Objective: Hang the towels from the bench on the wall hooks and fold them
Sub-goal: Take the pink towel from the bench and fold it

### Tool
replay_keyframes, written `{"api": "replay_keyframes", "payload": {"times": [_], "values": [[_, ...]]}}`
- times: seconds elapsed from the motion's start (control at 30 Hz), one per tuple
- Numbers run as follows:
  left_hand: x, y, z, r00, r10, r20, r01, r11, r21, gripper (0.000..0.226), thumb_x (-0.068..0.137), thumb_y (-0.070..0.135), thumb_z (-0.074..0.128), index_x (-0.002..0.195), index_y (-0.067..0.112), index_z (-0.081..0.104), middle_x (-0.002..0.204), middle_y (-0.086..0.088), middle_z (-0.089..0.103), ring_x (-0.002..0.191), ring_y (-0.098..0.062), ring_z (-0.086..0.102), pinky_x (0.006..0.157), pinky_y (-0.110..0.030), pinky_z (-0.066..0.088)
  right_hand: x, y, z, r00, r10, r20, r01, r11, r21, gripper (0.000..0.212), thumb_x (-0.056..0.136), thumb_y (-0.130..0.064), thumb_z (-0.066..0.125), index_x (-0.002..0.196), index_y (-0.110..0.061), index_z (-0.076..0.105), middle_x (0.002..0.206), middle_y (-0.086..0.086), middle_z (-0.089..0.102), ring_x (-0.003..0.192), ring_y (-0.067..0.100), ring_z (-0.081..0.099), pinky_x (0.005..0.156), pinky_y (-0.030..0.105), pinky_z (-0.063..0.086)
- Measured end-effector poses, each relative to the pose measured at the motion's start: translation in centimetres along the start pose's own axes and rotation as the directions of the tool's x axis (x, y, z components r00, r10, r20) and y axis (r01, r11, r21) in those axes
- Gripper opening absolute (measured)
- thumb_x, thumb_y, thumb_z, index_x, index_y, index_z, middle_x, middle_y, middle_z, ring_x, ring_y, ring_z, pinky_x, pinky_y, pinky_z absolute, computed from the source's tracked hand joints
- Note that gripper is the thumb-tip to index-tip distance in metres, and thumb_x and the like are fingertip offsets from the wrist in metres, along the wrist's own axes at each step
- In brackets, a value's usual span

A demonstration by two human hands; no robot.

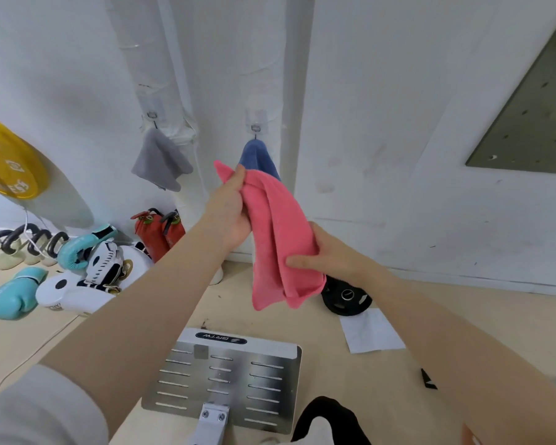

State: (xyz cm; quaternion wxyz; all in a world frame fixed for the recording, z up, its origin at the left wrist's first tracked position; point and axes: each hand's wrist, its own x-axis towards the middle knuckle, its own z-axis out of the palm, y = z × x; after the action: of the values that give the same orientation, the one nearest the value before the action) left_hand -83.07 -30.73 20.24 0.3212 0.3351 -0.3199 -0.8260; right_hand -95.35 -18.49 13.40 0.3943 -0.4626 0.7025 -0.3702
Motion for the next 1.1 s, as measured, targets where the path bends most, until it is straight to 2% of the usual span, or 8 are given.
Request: {"api": "replay_keyframes", "payload": {"times": [0.13, 0.27, 0.33, 0.4, 0.5, 0.7, 0.97, 1.1], "values": [[0.2, 0.6, 0.2, 0.999, -0.007, 0.035, 0.014, 0.980, -0.201, 0.031, 0.097, 0.036, 0.041, 0.097, 0.009, 0.056, 0.096, -0.011, 0.064, 0.084, -0.021, 0.065, 0.063, -0.033, 0.055, 0.8, 1.1, 1.7, 0.962, -0.146, -0.229, 0.109, 0.980, -0.169, 0.107, 0.067, -0.029, 0.081, 0.146, -0.020, 0.010, 0.149, 0.000, 0.013, 0.132, 0.011, 0.026, 0.108, 0.027, 0.027], [0.2, 0.6, 0.2, 0.998, -0.023, 0.059, 0.038, 0.962, -0.269, 0.032, 0.097, 0.036, 0.041, 0.101, 0.008, 0.057, 0.098, -0.010, 0.064, 0.086, -0.022, 0.064, 0.068, -0.035, 0.054, 1.8, 1.2, 2.4, 0.953, 0.031, -0.300, -0.123, 0.949, -0.291, 0.051, 0.081, -0.016, 0.059, 0.128, -0.009, 0.039, 0.123, 0.010, 0.053, 0.102, 0.024, 0.056, 0.086, 0.035, 0.047], [0.2, 0.7, 0.2, 0.997, -0.015, 0.073, 0.038, 0.945, -0.324, 0.033, 0.097, 0.036, 0.041, 0.100, 0.007, 0.057, 0.095, -0.010, 0.064, 0.085, -0.021, 0.064, 0.072, -0.036, 0.054, 1.9, 1.0, 2.8, 0.892, 0.266, -0.364, -0.319, 0.943, -0.093, 0.044, 0.086, -0.027, 0.058, 0.119, -0.002, 0.044, 0.102, 0.010, 0.057, 0.088, 0.025, 0.056, 0.076, 0.039, 0.051], [0.2, 0.7, 0.1, 0.997, 0.010, 0.073, 0.019, 0.925, -0.380, 0.033, 0.097, 0.035, 0.042, 0.096, 0.006, 0.058, 0.083, -0.008, 0.067, 0.075, -0.019, 0.067, 0.070, -0.036, 0.057, 1.7, -0.1, 3.0, 0.826, 0.552, -0.112, -0.492, 0.805, 0.333, 0.043, 0.089, -0.042, 0.053, 0.107, -0.004, 0.049, 0.086, 0.008, 0.054, 0.079, 0.024, 0.057, 0.068, 0.036, 0.052], [0.3, 0.6, 0.0, 0.998, 0.035, 0.048, -0.011, 0.899, -0.438, 0.032, 0.097, 0.034, 0.042, 0.091, 0.007, 0.058, 0.067, -0.005, 0.066, 0.063, -0.015, 0.067, 0.065, -0.032, 0.058, 1.8, -0.9, 3.4, 0.782, 0.524, 0.338, -0.606, 0.512, 0.608, 0.056, 0.092, -0.052, 0.039, 0.096, 0.000, 0.059, 0.082, 0.014, 0.067, 0.074, 0.025, 0.066, 0.061, 0.029, 0.054], [1.4, 0.4, -1.1, 0.996, 0.084, -0.003, -0.078, 0.915, -0.395, 0.033, 0.097, 0.037, 0.042, 0.092, 0.008, 0.057, 0.074, -0.003, 0.066, 0.071, -0.012, 0.065, 0.081, -0.030, 0.055, 3.6, -1.0, 4.2, 0.860, 0.502, 0.091, -0.359, 0.468, 0.808, 0.022, 0.093, 0.004, 0.028, 0.085, -0.003, 0.048, 0.068, 0.012, 0.054, 0.049, 0.016, 0.053, 0.036, 0.016, 0.041], [3.2, 0.7, -4.2, 0.895, 0.248, -0.370, -0.324, 0.932, -0.161, 0.027, 0.099, 0.033, 0.037, 0.087, 0.014, 0.051, 0.078, 0.001, 0.058, 0.070, -0.007, 0.060, 0.051, -0.016, 0.050, 3.9, 1.7, 0.1, 0.836, 0.452, -0.311, -0.063, 0.643, 0.763, 0.026, 0.093, -0.002, 0.040, 0.081, -0.014, 0.059, 0.073, 0.003, 0.055, 0.063, 0.013, 0.050, 0.054, 0.020, 0.044], [4.2, 0.3, -6.2, 0.859, 0.258, -0.443, -0.290, 0.957, -0.006, 0.028, 0.100, 0.032, 0.035, 0.088, 0.012, 0.050, 0.080, -0.001, 0.056, 0.076, -0.012, 0.057, 0.067, -0.022, 0.053, 3.7, 1.9, -2.3, 0.929, 0.238, -0.285, 0.158, 0.440, 0.884, 0.016, 0.091, -0.013, 0.051, 0.085, -0.008, 0.065, 0.076, 0.001, 0.067, 0.071, 0.012, 0.062, 0.068, 0.023, 0.051]]}}
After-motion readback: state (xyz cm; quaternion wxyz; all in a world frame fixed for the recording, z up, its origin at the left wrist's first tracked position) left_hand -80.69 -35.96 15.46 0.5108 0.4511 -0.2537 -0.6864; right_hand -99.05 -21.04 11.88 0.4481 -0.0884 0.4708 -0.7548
